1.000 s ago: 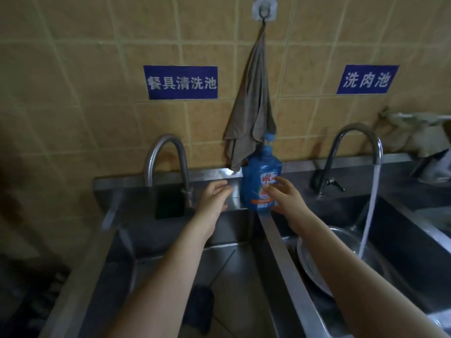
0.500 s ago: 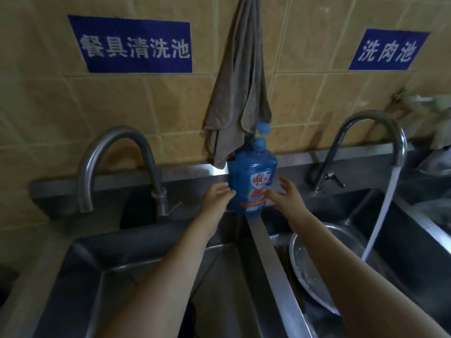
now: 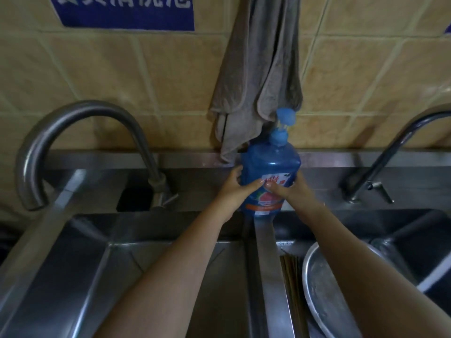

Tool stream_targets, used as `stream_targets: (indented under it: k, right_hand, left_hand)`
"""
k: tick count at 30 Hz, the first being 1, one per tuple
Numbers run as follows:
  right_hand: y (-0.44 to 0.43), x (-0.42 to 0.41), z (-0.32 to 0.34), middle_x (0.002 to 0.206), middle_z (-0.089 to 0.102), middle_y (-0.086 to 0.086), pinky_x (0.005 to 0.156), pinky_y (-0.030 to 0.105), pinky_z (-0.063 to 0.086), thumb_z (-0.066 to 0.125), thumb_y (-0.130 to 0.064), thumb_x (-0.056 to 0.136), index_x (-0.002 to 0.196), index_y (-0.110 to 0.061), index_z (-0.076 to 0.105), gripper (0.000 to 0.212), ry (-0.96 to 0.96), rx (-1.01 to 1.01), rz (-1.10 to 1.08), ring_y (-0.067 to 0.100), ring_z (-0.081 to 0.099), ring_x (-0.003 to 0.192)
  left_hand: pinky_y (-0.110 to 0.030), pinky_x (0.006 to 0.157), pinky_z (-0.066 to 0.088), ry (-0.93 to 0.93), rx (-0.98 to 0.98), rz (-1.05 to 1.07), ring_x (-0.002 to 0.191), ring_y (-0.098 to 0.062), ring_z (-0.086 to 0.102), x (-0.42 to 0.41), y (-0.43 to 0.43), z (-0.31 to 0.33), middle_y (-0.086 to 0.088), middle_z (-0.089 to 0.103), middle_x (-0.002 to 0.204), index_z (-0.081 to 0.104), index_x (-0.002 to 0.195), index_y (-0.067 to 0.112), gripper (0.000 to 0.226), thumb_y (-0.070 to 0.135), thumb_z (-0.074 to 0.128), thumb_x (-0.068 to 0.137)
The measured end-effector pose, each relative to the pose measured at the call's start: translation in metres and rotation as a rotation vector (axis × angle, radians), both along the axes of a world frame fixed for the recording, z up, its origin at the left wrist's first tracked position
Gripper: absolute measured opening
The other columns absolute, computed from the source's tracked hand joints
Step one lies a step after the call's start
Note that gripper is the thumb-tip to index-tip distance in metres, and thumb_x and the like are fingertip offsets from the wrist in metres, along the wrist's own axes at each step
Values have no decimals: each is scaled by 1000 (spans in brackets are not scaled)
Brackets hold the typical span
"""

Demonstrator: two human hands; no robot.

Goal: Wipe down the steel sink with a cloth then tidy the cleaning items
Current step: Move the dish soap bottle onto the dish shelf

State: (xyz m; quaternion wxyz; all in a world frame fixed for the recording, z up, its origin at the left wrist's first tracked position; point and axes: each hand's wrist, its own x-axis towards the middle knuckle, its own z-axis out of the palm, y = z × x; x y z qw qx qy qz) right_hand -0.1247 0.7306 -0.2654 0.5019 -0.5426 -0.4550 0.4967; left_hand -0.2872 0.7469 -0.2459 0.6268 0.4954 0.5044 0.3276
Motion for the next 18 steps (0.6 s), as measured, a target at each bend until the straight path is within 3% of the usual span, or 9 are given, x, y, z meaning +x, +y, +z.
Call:
stream_targets:
  k: [4, 9, 12, 15, 18]
  right_hand:
    - [8, 7, -10, 110, 67, 10, 76, 27, 55, 78, -13, 70, 121, -6, 53, 58, 33, -3, 106, 22, 67, 98]
    - [13, 17, -23, 117, 64, 16, 88, 41, 53, 81, -25, 65, 126, -7, 50, 71, 50, -56, 189, 30, 63, 106]
    - [14, 27, -25, 117, 64, 14, 87, 40, 52, 85, -27, 62, 125, -10, 51, 73, 32, -101, 237, 30, 62, 107]
    - [14, 30, -22, 116, 65, 13, 88, 38, 53, 79, -13, 68, 124, -9, 53, 61, -29, -96, 360, 27, 63, 106]
    - [13, 30, -25, 113, 67, 13, 85, 37, 54, 74, 5, 70, 123, -4, 53, 57, -57, -110, 381, 28, 64, 105]
  left_hand:
    - [-35, 95, 45, 9, 27, 15, 111, -13, 51, 6, 11, -6, -3, 48, 136, 35, 134, 18, 66, 21, 71, 79]
    - [-31, 94, 44, 44, 28, -76, 122, -18, 48, 2, 22, -12, -4, 45, 139, 32, 137, 17, 71, 23, 72, 78]
    - [-32, 95, 42, 67, 59, -144, 122, -15, 47, 1, 26, -13, 0, 45, 139, 33, 136, 21, 71, 27, 72, 77]
    - [-31, 94, 42, 87, 88, -208, 115, -7, 47, 0, 28, -15, 7, 48, 132, 37, 131, 25, 67, 26, 73, 75]
    - [-41, 102, 41, 110, 91, -239, 121, -12, 47, -1, 29, -18, 4, 48, 135, 38, 128, 30, 69, 29, 77, 71]
